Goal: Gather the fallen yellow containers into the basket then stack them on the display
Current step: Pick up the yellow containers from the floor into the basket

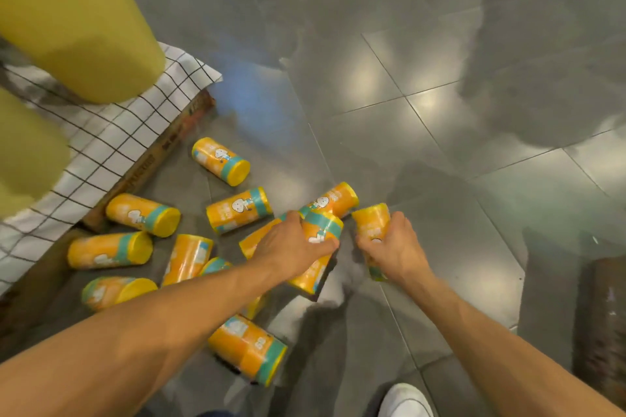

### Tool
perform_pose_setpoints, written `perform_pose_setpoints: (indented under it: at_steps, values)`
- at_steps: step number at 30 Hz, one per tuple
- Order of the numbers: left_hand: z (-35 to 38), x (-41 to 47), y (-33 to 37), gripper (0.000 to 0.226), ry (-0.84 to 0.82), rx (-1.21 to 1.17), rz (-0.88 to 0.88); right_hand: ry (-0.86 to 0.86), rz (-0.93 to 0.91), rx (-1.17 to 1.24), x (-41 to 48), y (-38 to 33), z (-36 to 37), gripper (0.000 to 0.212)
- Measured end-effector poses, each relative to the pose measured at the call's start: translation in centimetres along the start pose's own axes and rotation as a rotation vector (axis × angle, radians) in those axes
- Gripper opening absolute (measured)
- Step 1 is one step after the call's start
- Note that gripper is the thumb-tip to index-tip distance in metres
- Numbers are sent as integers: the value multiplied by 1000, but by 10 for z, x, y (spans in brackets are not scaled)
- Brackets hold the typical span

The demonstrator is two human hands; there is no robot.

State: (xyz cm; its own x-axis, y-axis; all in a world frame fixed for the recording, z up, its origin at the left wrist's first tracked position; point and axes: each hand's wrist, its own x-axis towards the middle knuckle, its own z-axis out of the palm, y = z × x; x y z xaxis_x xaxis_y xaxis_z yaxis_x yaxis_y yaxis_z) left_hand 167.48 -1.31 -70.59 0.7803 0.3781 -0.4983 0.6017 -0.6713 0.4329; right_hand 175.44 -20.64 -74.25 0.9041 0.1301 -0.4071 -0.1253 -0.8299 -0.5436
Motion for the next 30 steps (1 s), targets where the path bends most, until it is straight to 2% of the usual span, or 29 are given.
perform_pose_setpoints:
  at_steps: [2, 4, 8, 12, 14, 16, 17, 20, 23, 25, 27, 30]
  values:
    - [-38, -14, 12, 73, 80, -236, -80, -6, -20, 156, -20, -25, -20, 43]
    - [-79, -33, 21, 70, 149, -374, -89, -14, -60, 247, -45, -58, -42, 41]
    - [-167, -84, 23, 75, 255, -439, -62, 1, -163, 322, -102, -141, -79, 49]
    - [-246, -165, -18, 80, 341, -780, 9, -122, -348, 287, -171, -230, -100, 46]
    - [-272, -211, -51, 68, 393, -878, 27, -173, -445, 208, -209, -272, -104, 52]
    - [-289, -253, -89, 41, 485, -937, 36, -228, -525, 114, -248, -306, -104, 45]
    - [-294, -271, -110, 36, 523, -963, 27, -259, -565, 61, -267, -318, -101, 45]
    - [-300, -315, -165, 65, 628, -966, -106, -338, -669, -136, -321, -339, -89, 54]
    - [-284, -337, -207, 57, 678, -925, -230, -390, -706, -321, -369, -344, -68, 58]
    - [-272, -344, -223, 60, 685, -861, -289, -401, -749, -435, -399, -343, -49, 61]
    - [-264, -344, -233, 58, 689, -736, -334, -344, -766, -518, -423, -339, -26, 60]
    - [-259, -345, -241, 66, 711, -537, -368, -143, -802, -691, -444, -330, 3, 71]
